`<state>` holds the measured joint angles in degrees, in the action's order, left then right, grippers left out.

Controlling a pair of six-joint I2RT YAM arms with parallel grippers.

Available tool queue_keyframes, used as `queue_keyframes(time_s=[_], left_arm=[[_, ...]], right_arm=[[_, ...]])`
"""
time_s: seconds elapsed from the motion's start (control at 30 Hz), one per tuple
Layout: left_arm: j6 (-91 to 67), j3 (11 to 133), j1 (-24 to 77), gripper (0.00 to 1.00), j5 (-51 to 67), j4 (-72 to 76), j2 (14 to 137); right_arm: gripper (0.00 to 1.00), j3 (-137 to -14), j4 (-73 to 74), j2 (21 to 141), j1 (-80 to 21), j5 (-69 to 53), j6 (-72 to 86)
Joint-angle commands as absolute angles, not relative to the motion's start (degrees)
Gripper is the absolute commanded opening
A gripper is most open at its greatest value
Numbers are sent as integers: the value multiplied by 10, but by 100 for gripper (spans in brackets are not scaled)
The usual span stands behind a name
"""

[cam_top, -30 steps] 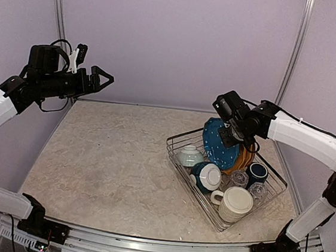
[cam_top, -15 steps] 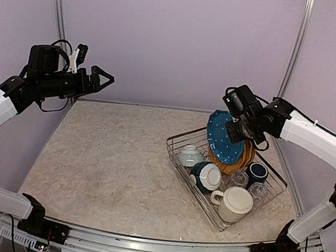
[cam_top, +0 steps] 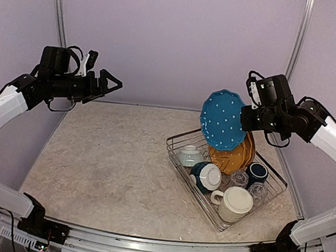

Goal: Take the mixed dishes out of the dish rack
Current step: Grab the plate from the dish rack, then pass from the right arm to the left

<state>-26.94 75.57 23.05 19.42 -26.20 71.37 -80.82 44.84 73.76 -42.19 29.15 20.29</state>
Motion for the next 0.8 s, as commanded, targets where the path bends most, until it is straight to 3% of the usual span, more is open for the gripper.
queue_keyframes(time_s=[0.0, 0.2, 0.47, 0.6, 0.77], left_arm=[[-308, 770, 228, 99, 294, -247, 741], [-379, 763, 233, 99, 444, -188, 802], [-415, 758, 259, 97, 503, -156, 856], [-420, 759, 267, 83, 514, -151, 870], [-418, 765, 270, 80, 502, -168, 883]], right_arm=[[0, -794, 304, 704, -398, 186, 266], [0, -769, 212, 720, -389, 49, 329], [0, -748, 75, 778, -389, -90, 408], [0, -729, 6, 802, -390, -148, 452], [0, -704, -60, 818, -396, -184, 491]])
